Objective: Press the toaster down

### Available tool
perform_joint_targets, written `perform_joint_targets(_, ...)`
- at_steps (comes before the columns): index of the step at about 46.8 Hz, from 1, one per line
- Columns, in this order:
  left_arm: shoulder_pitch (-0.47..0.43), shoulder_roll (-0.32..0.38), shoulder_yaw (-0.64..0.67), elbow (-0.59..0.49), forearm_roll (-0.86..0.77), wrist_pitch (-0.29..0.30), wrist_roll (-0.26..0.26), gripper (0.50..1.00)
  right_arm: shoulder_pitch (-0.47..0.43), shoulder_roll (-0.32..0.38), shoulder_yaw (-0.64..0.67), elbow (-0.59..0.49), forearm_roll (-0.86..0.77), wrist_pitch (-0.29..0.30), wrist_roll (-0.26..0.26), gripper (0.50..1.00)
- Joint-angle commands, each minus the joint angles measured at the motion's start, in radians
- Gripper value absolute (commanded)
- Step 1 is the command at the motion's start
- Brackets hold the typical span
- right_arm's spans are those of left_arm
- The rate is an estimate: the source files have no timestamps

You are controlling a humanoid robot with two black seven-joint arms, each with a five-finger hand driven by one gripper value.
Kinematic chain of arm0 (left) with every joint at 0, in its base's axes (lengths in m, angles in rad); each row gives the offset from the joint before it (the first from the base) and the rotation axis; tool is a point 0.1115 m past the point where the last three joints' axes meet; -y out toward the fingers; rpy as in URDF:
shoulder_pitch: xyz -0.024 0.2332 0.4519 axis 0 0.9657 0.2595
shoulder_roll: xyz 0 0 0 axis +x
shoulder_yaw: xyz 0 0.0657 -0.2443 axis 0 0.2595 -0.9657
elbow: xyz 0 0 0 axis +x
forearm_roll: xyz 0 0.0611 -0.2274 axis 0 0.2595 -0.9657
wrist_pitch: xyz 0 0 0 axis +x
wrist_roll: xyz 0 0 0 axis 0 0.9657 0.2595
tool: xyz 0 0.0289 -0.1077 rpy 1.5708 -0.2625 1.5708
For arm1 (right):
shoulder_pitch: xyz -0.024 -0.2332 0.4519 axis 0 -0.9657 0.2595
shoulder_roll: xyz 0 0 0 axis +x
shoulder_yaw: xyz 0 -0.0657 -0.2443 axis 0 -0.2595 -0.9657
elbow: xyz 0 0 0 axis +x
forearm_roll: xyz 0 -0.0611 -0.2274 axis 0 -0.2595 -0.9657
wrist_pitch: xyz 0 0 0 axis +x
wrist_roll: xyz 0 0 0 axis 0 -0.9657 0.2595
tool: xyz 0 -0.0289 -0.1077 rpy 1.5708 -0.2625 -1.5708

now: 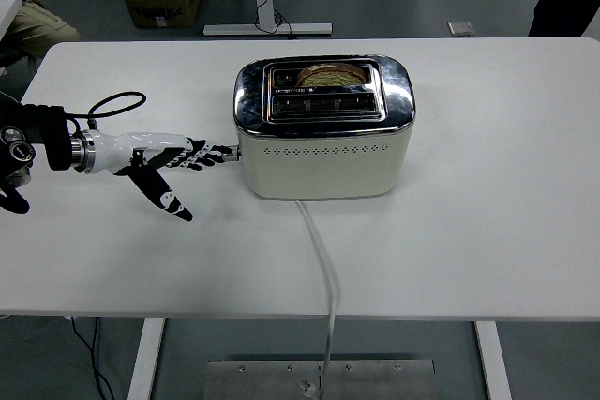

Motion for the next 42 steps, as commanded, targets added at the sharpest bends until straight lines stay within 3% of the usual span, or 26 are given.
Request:
perform_joint_targets(1,0.002,0.0,0.0,0.0,-0.002,0.0,0.0,1.0,0.0,0.0,-0.002,0.0,0.0,0.0,0.0,0.998)
perform_joint_targets(28,0.058,0.023,-0.007,0.0,-0.003,0.0,-0.003,1.0,0.0,0.0,-0.002,0.0,-0.002,-0.002,0.0,0.998)
perform_joint_targets(42,0.048,0.078,-0.013,0.0,-0.075,0.0,-0.01,1.0,0.0,0.0,-0.003,-0.002,-0.002,0.0,0.0,1.0)
